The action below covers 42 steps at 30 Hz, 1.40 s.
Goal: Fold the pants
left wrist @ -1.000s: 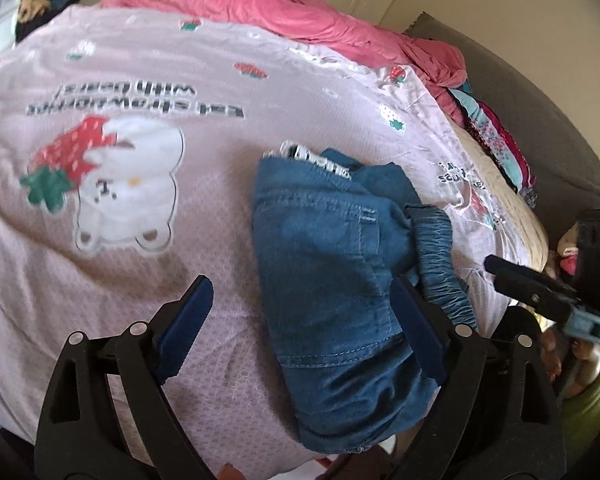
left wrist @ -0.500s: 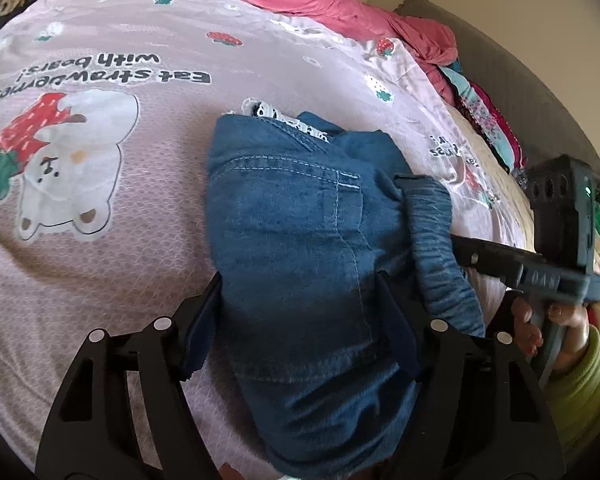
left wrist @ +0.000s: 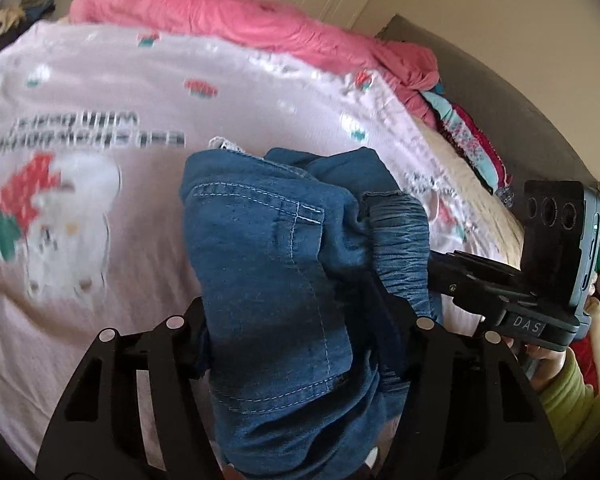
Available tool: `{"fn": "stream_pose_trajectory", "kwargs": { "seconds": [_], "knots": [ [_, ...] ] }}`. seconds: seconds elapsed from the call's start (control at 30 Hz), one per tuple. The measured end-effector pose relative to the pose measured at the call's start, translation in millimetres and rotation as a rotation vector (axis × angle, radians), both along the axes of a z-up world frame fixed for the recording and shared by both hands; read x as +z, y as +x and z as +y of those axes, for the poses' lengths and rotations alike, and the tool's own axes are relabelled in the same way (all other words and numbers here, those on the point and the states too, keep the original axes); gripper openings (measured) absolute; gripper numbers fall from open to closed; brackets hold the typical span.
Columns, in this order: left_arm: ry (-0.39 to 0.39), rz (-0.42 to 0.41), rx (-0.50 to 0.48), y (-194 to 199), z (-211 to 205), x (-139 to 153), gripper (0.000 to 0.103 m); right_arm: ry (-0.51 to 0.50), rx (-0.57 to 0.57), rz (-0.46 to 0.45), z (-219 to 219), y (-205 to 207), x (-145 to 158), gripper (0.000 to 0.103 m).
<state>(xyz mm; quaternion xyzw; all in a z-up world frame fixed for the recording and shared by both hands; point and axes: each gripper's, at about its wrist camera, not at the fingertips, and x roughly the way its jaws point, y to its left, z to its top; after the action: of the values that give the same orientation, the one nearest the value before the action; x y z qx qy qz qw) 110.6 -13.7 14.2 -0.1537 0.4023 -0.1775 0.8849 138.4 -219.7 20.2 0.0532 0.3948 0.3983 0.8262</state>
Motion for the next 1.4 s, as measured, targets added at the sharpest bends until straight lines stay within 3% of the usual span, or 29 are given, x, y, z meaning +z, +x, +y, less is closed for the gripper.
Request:
{"fn": "stream_pose_trajectory", "kwargs": {
  "seconds": [0.23,0.5,0.67,0.77,0.83,1.03,1.4],
  "knots": [
    [0.039,-0.035,0.032,45,10,20,0.054,-0.012,-0.009,-0.031,13,47,14,0.024],
    [0.048,0.007,0.088,84,24,-4,0.056,-0.058,-0.045,0.019,40,102,-7,0.024],
    [0.064,0.035,0.110,87,27,-22,0.065,-0.142,-0.098,0.066,43,109,-30,0.028],
    [0.072,0.045,0.129,88,31,-27,0.069,-0.190,-0.129,0.089,42,110,-42,0.036],
    [0.079,0.061,0.142,89,34,-31,0.076,-0.213,-0.154,0.092,39,108,-46,0.049],
    [0.096,0.094,0.152,89,36,-41,0.080,-0.261,-0.188,0.084,39,108,-55,0.059],
    [0.088,0.074,0.173,75,41,-33,0.086,-0.224,-0.224,0.025,29,91,-40,0.067]
  ]
}}
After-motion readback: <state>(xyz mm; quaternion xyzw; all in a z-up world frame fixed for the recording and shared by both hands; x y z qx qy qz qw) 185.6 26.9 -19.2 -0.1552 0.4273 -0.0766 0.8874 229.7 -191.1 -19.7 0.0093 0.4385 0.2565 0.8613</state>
